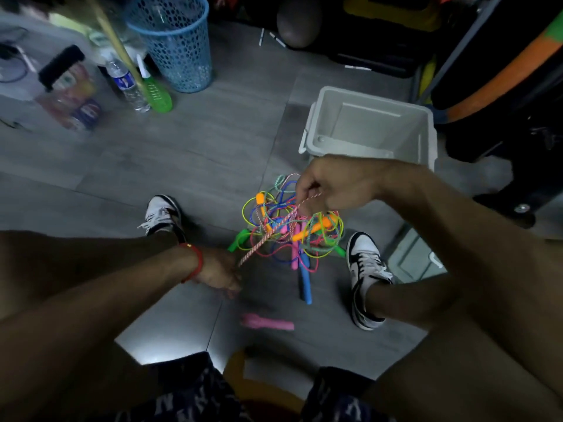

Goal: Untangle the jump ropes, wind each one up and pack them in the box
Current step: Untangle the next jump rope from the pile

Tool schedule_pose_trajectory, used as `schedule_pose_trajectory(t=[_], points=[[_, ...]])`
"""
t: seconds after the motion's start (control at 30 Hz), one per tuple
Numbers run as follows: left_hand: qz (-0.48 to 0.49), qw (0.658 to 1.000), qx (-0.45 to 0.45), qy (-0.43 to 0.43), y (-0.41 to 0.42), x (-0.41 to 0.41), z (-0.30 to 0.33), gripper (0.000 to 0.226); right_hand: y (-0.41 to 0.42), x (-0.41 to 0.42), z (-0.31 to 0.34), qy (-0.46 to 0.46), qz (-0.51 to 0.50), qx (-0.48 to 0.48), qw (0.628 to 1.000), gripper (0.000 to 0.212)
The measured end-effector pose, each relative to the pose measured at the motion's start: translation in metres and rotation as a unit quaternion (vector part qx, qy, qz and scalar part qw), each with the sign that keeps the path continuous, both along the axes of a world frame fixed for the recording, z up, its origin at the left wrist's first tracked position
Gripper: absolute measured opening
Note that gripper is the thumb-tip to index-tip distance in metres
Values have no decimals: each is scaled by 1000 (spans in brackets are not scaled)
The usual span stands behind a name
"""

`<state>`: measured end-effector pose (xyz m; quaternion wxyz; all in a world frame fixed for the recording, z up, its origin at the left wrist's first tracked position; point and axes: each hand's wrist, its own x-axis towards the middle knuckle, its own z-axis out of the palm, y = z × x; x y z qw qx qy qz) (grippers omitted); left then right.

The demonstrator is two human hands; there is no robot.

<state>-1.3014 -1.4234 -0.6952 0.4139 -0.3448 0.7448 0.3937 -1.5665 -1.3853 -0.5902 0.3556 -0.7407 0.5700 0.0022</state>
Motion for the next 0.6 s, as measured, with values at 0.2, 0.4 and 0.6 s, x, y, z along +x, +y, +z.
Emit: schedule_pose_trajectory(t=[0.2, 0.4, 0.6], points=[[145, 938, 34, 313, 7, -20, 17, 40, 1, 39, -37, 10, 18, -40, 999, 13], [218, 919, 66, 322, -15, -11, 26, 33, 2, -26, -66, 144, 24, 52, 988, 25], [-65, 984, -161, 26, -39, 8, 12, 6, 9, -63, -77, 119, -86, 38, 988, 29]])
